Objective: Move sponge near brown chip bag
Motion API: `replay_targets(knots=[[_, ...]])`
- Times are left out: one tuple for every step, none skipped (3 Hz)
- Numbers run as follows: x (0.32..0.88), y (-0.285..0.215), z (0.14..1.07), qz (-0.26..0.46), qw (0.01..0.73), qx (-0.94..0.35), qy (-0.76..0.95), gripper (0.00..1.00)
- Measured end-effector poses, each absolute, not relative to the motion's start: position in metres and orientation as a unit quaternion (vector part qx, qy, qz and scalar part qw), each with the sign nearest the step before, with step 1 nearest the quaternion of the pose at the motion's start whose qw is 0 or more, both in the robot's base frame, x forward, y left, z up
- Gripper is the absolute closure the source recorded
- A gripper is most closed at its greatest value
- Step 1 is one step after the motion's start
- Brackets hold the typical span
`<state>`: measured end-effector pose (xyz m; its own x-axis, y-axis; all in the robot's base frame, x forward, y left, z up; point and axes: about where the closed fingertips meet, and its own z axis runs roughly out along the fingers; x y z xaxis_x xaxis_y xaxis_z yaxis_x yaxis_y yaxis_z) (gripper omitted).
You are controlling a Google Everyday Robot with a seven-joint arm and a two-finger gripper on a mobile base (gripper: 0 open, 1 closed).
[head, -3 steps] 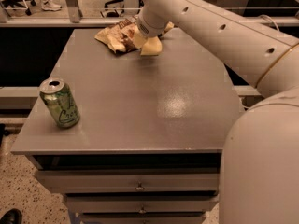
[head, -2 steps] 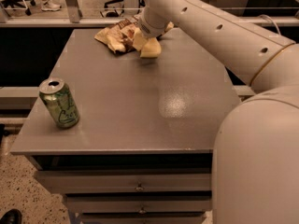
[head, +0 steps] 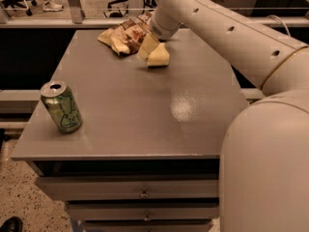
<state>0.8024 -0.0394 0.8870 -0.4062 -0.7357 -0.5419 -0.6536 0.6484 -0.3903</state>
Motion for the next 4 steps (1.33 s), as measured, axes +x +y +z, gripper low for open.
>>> replay_targets(knots=[[0.802, -0.043, 0.888, -0.055, 0.354, -0.416, 0.836, 0.00], [0.791, -0.061, 0.892, -0.037, 0.355, -0.413, 0.838, 0.00], [0.750, -0.102, 0.910, 0.019, 0.369, -0.418, 0.830, 0.00], [0.713, -0.160, 0.923, 0.061, 0.384, -0.401, 0.829, 0.00]])
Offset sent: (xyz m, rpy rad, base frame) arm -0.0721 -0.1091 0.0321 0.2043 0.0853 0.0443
